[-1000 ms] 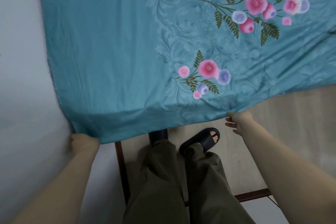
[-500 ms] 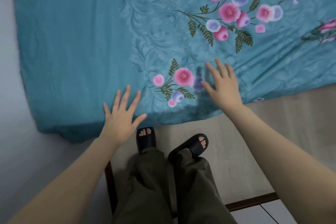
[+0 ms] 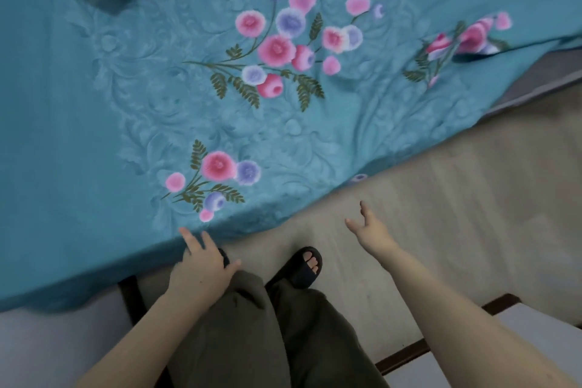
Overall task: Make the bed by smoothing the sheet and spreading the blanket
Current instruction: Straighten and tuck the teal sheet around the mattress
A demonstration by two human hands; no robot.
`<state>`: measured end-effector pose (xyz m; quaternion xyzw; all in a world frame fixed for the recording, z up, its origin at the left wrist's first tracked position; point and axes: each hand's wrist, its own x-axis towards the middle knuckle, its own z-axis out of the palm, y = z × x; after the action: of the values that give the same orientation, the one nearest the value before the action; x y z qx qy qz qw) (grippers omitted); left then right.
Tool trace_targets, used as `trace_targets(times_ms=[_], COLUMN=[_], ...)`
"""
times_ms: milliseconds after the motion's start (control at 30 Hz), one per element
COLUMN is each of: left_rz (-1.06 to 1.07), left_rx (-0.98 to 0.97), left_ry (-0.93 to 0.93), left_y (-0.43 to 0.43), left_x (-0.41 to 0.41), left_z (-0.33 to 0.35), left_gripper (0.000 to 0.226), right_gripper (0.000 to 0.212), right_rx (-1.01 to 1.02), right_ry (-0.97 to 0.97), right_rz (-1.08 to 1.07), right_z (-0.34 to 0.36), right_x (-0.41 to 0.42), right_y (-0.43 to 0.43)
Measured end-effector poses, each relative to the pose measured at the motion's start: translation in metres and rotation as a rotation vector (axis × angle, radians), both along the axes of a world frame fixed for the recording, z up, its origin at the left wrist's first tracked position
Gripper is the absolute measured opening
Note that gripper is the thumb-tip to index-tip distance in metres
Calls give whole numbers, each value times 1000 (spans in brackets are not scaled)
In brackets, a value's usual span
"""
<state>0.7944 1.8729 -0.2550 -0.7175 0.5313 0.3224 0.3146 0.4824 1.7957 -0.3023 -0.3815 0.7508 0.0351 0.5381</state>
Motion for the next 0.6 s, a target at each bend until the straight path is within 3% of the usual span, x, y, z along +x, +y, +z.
trace_targets(times_ms=[133,233,300,500,600], left_rz=[-112,2,-39,-150,-168], left_rx=[-201,-293,-346,-390,-419], left_ry=[127,383,472,649,712], left_y=[-50,-85,-105,-154,-172], left_x=[-46,-82,-106,-174,-201], left_z=[17,18,16,6,-1], left_gripper=[45,36,34,33,31], right_gripper=[62,59,60,70,60], right_rx=[-55,-134,-188,-421,-539], right_ry=[-61,-133,-164,-21,368], right_rz=[-316,-566,-643,-518,-47], right_z=[8,16,21,27,24], right_x=[-43,-66,-77,-106,-131], right_y=[-31,-64,-84,-145,-172])
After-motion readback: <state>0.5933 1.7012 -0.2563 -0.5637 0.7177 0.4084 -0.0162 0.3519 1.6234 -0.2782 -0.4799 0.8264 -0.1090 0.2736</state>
